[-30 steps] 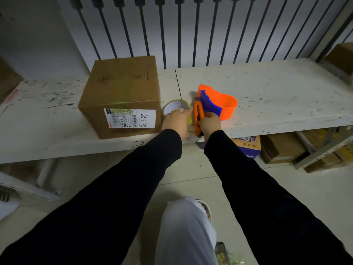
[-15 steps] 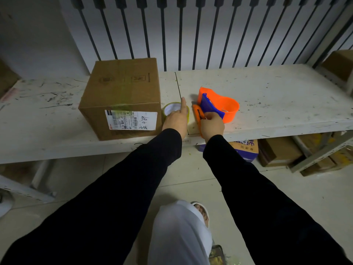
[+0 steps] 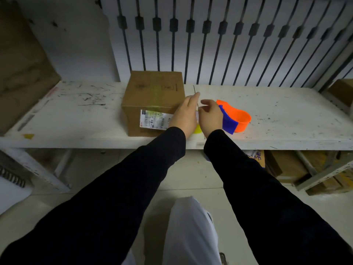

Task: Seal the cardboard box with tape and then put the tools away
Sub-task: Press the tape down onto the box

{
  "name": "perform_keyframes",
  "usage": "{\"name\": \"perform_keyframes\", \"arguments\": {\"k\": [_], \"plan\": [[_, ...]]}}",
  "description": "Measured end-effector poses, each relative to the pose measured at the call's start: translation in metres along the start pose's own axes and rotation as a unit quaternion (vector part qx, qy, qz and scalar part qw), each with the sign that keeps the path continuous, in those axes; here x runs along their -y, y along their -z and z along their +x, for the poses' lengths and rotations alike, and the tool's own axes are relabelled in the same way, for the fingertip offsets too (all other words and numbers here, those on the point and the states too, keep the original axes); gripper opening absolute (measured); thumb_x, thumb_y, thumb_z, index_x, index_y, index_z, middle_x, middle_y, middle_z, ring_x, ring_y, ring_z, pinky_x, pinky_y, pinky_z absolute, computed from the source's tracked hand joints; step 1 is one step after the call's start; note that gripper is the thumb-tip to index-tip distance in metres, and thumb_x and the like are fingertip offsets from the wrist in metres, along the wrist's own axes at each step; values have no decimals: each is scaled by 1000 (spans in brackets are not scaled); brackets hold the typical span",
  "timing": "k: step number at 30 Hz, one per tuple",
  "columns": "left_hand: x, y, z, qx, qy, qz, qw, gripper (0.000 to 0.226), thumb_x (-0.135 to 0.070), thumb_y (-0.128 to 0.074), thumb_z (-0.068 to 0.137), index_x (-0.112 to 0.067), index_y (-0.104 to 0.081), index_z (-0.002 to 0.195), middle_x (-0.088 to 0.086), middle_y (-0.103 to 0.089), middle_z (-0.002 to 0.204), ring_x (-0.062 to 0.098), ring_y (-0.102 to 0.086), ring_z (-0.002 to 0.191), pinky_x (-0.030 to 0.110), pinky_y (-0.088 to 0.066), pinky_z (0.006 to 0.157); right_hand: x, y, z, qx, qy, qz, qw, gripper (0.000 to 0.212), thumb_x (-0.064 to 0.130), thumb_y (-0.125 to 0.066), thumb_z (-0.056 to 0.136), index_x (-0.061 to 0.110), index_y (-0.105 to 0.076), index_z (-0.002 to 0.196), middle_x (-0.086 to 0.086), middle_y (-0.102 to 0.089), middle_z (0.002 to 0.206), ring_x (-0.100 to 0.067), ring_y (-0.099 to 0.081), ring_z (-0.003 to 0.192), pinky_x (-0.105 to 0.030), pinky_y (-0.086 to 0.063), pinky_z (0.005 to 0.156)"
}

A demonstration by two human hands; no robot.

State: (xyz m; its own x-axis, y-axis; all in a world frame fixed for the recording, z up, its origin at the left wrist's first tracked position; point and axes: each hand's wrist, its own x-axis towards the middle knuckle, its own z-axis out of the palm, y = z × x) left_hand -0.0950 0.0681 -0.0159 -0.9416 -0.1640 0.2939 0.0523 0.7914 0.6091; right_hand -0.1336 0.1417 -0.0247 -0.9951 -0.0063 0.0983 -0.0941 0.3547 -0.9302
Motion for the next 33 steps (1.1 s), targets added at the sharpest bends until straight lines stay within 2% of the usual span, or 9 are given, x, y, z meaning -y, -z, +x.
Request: {"name": "perform_keyframes", "arguments": {"k": [6, 9, 13, 16, 19, 23, 27, 30, 33], "plan": [[34, 37, -17, -67, 5, 41, 997, 49, -6, -40, 96, -10, -30, 144, 8, -27, 154, 23, -29, 140, 33, -28, 115, 23, -35, -22, 59, 102, -59, 991, 31, 13, -46, 92, 10, -56, 122, -10, -62, 122, -21, -58, 111, -35, -47, 98], [55, 49, -18, -92, 23, 73, 993, 42, -20, -36, 100, -11, -38, 141, 8, -32, 151, 22, -21, 144, 35, -15, 120, 27, -51, -23, 56, 156, -106, 980, 33, 20, -43, 96, 7, -58, 122, -13, -62, 123, -27, -56, 115, -40, -44, 101], [77, 56, -15, -95, 48, 161, 981, 43, -28, -28, 101, -16, -39, 141, 5, -35, 152, 21, -14, 147, 38, 2, 120, 24, -64, -17, 58, 222, -221, 948, 37, 25, -38, 99, 10, -53, 129, -12, -53, 138, -30, -37, 136, -42, -23, 114], [87, 56, -12, -72, 67, 210, 973, 47, -31, -23, 101, -17, -29, 146, 3, -30, 155, 22, -9, 148, 40, 5, 120, 19, -74, -11, 81, 232, -303, 921, 43, 31, -28, 101, 15, -41, 139, -8, -38, 151, -28, -18, 145, -42, -6, 119], [93, 52, -11, -59, 79, 245, 964, 49, -33, -20, 101, -19, -23, 147, 1, -25, 157, 25, -6, 148, 43, 6, 119, 11, -84, -8, 103, 230, -369, 895, 47, 34, -23, 101, 17, -31, 144, -7, -30, 154, -29, -12, 147, -42, -2, 119], [102, 48, -10, -63, 80, 254, 962, 47, -34, -21, 101, -24, -25, 147, 4, -25, 157, 28, -8, 148, 44, 6, 119, 1, -91, -7, 63, 255, -409, 874, 50, 41, -22, 97, 18, -41, 137, -11, -45, 142, -32, -35, 134, -45, -19, 114], [112, 45, -10, -78, 89, 230, 966, 44, -31, -25, 101, -24, -32, 144, 9, -29, 155, 28, -15, 146, 42, 3, 120, 2, -95, -6, 16, 271, -435, 859, 53, 46, -20, 92, 14, -57, 112, -13, -60, 116, -35, -55, 104, -46, -40, 92], [118, 43, -10, -84, 75, 231, 967, 44, -33, -28, 101, -24, -35, 143, 10, -32, 153, 28, -20, 144, 41, 0, 120, -3, -97, -4, -26, 297, -474, 829, 34, 40, -39, 90, 15, -60, 99, -11, -66, 99, -32, -62, 86, -42, -49, 79], [127, 45, -11, -69, 44, 258, 963, 46, -35, -35, 99, -23, -35, 143, 12, -34, 152, 31, -24, 143, 42, -7, 120, -7, -96, -6, -8, 290, -502, 815, 42, 46, -35, 85, 19, -60, 104, -6, -67, 99, -27, -63, 85, -39, -52, 79]]}}
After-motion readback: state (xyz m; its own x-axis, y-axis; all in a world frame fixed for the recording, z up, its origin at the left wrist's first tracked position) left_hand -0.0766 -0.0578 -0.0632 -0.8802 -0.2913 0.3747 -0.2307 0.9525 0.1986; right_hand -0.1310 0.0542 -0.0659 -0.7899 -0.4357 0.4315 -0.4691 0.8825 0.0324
